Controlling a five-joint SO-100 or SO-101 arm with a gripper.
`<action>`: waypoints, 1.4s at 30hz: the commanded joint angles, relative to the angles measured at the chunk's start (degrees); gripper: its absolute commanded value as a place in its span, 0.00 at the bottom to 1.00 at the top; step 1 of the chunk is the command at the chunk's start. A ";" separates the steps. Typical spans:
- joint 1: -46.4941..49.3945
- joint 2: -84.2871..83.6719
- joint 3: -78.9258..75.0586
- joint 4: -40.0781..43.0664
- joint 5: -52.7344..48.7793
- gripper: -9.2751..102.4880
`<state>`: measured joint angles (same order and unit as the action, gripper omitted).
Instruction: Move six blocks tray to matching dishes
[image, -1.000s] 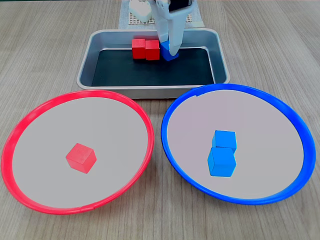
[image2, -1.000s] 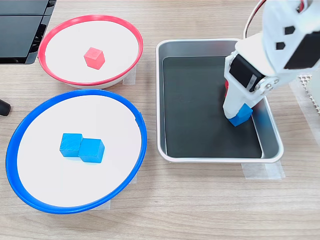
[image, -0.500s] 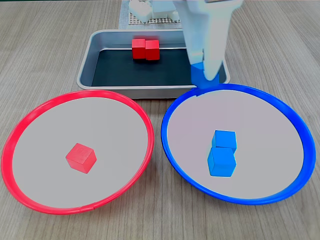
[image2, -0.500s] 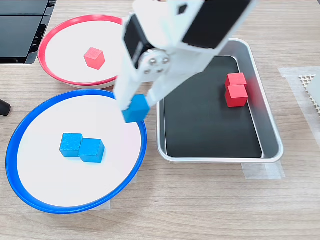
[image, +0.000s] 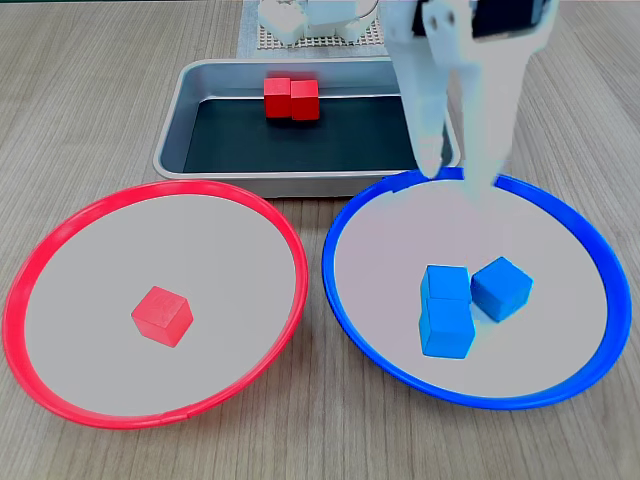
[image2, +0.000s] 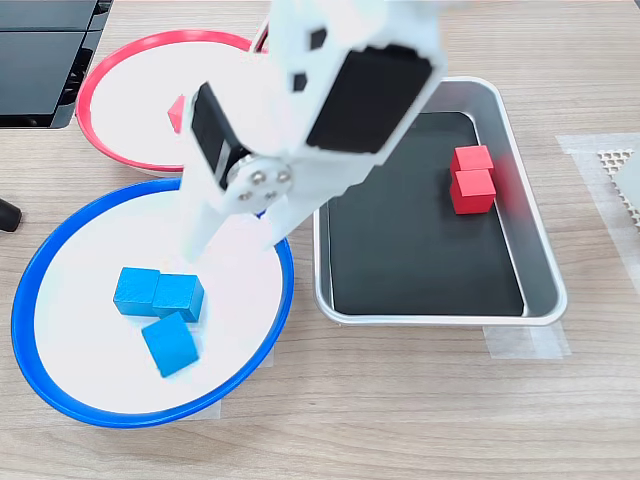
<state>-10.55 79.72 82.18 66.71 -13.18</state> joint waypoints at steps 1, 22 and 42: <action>2.64 8.96 5.01 6.59 -5.19 0.10; 21.53 37.97 45.70 12.83 -19.42 0.23; 18.28 37.35 50.27 8.79 -17.40 0.25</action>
<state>7.91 116.28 132.36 75.85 -30.41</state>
